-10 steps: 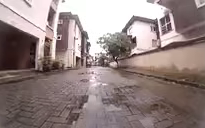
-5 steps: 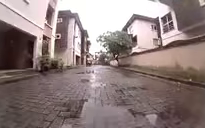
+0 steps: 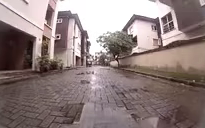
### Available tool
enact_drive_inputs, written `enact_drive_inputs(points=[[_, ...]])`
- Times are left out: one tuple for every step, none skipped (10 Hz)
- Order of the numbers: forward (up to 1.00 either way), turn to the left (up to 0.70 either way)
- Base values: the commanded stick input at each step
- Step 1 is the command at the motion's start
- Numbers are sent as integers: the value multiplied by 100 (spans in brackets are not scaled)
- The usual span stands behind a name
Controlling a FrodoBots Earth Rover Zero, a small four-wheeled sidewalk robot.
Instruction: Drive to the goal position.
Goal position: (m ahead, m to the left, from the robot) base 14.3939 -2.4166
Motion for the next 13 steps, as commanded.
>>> enact_drive_inputs(points=[[50,0],[50,0],[50,0],[50,0],[50,0],[50,0],[50,0],[50,0],[50,0],[50,0],[50,0],[50,0],[50,0]])
